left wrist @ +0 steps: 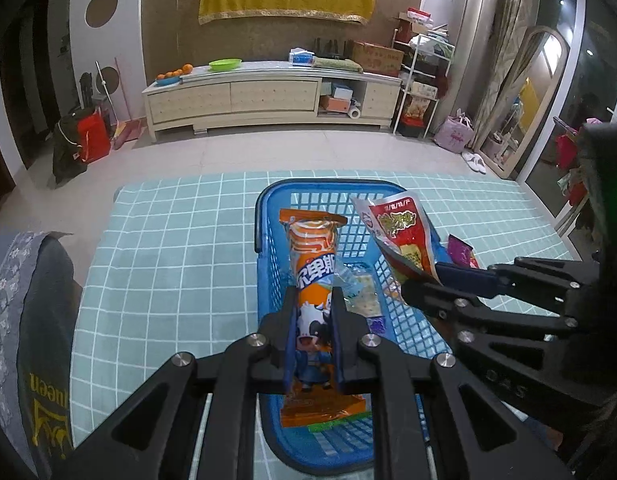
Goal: Organize snacks
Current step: 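Carry the sausage stick and red pouch over the basket with both tools, then open the right tool to drop the pouch while the left tool releases the sausage stick, then withdraw both open tools from the basket toward the remaining snacks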
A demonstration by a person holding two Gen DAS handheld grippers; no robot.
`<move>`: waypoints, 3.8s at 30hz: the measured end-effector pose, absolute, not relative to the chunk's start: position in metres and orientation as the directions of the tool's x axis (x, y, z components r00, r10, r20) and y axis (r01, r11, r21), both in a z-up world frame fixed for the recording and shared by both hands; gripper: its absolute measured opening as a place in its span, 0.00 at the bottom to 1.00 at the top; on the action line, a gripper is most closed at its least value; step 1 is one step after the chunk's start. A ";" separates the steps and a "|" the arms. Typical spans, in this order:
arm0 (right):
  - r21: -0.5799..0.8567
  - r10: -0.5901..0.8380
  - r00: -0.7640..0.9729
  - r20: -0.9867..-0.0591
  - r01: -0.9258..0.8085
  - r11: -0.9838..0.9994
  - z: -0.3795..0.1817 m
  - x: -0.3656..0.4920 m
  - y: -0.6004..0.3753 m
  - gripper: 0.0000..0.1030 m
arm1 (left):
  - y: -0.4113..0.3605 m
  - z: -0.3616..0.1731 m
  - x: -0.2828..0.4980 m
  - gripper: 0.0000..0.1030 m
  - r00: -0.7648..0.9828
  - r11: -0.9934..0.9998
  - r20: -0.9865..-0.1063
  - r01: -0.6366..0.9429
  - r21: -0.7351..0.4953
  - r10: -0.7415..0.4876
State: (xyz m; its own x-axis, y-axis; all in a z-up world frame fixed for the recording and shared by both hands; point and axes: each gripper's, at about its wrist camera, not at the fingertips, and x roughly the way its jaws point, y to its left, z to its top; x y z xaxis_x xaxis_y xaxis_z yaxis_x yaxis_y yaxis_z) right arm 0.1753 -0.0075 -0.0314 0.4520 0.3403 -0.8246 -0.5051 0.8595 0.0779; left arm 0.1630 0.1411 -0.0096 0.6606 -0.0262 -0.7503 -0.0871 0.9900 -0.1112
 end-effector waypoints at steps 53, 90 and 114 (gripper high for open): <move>0.067 0.272 0.546 -0.792 -0.365 0.928 -0.026 0.155 -0.106 0.97 | 0.046 -0.017 0.167 0.13 0.579 0.994 -0.809 0.029 -0.107 -0.104; 0.017 0.286 0.655 -0.700 -0.385 0.923 0.037 0.099 -0.173 0.97 | -0.010 0.052 0.105 0.80 0.721 0.995 -0.688 0.100 -0.011 -0.080; -0.038 0.206 0.623 -0.755 -0.355 0.934 -0.013 0.171 -0.270 0.99 | -0.122 -0.013 0.201 0.81 0.614 0.974 -0.784 0.220 0.059 -0.092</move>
